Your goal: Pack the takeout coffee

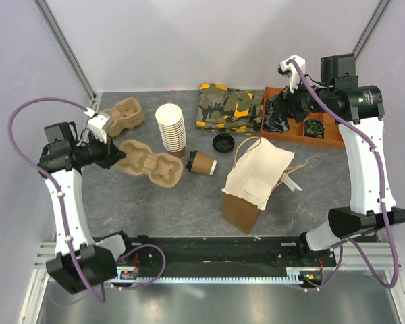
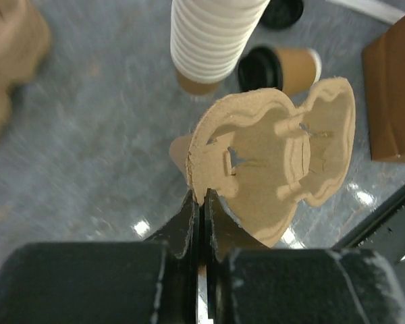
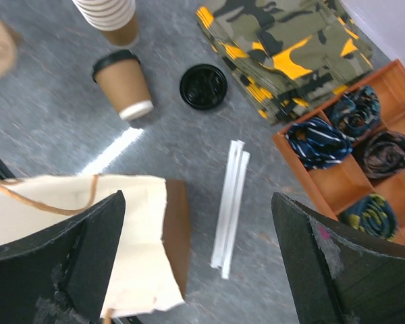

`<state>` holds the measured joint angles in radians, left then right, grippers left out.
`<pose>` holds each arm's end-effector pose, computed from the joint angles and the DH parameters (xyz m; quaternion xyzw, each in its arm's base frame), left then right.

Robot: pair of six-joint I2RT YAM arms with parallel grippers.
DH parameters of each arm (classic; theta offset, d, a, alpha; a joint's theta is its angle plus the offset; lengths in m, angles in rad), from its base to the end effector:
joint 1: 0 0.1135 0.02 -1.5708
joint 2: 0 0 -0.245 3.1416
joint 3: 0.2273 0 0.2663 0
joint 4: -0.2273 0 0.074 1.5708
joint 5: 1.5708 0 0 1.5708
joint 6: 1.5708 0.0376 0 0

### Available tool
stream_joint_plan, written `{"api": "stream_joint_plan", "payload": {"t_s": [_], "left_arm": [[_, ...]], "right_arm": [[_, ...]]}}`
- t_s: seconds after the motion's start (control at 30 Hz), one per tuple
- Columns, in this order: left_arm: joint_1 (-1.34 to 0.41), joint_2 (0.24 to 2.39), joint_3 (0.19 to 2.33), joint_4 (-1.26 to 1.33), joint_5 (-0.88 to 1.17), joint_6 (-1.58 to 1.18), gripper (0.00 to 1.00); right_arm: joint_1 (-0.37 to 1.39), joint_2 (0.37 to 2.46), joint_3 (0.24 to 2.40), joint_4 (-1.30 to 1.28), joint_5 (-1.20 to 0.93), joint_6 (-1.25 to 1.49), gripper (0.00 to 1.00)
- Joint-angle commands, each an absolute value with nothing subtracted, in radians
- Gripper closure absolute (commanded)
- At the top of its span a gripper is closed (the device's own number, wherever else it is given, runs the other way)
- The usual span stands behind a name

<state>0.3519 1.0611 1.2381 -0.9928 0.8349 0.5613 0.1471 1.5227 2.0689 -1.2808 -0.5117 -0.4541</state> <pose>0.2098 0.0474 0.3598 0.2374 0.8295 -0.1897 0.4686 0.2723 0.0590 0.4727 -0.3599 0.8140 0.1685 0.4236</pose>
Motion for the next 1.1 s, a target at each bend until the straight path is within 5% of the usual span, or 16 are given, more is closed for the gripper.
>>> {"api": "stream_joint_plan", "payload": {"t_s": [0.0, 0.2, 0.47, 0.77, 1.07], "left_arm": [[0.403, 1.164, 1.125, -1.005, 0.842, 0.689, 0.98], [0.414, 1.230, 1.086, -0.963, 0.918, 0.727, 0.98], [0.341, 1.151, 1.469, -1.097, 1.098, 0.643, 0.98], [0.158, 1.109, 1.606, -0.988, 1.126, 0.499, 0.98], [-0.313, 1.224, 1.882, -0.888, 0.797, 0.489, 0.98]], "right_arm": [[0.160, 1.546, 2.076, -1.204, -0.586, -0.345, 0.02], [0.218, 1.562, 2.051, -1.222, -0.577, -0.347, 0.02], [0.224, 1.582, 2.148, -1.463, -0.398, -0.451, 0.02], [0.216, 1.353, 1.769, -1.462, -0.268, -0.537, 0.07], [0.199, 1.379, 1.658, -1.356, -0.351, -0.528, 0.51]]}}
